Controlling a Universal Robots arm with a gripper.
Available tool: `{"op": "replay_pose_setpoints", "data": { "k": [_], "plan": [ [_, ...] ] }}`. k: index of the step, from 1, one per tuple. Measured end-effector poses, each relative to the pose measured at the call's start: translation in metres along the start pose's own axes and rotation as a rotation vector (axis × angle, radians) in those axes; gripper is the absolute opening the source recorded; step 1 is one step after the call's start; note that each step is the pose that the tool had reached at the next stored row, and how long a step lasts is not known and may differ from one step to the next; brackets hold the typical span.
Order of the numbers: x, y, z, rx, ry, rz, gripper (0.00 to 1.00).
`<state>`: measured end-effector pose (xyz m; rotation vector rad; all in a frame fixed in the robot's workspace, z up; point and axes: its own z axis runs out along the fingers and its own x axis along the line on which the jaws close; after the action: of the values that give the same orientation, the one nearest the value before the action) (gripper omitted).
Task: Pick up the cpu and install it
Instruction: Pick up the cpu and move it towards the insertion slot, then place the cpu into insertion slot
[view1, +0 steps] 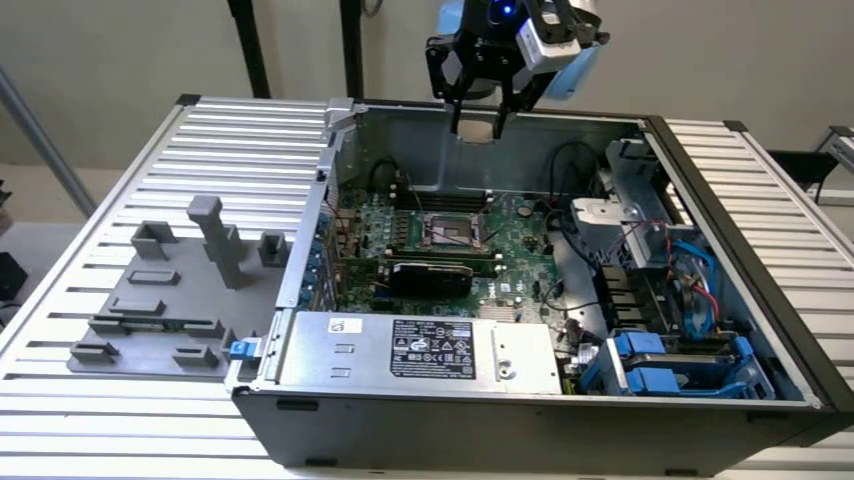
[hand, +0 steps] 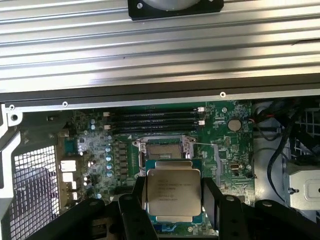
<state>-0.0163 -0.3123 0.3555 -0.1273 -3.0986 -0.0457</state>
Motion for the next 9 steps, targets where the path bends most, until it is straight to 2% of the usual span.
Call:
{"op": "replay_pose_setpoints", "data": {
  "k": [9],
  "plan": [
    [0.0000, 0.0000, 0.0001, -0.0001, 0.0000, 0.000, 0.55]
  ]
}}
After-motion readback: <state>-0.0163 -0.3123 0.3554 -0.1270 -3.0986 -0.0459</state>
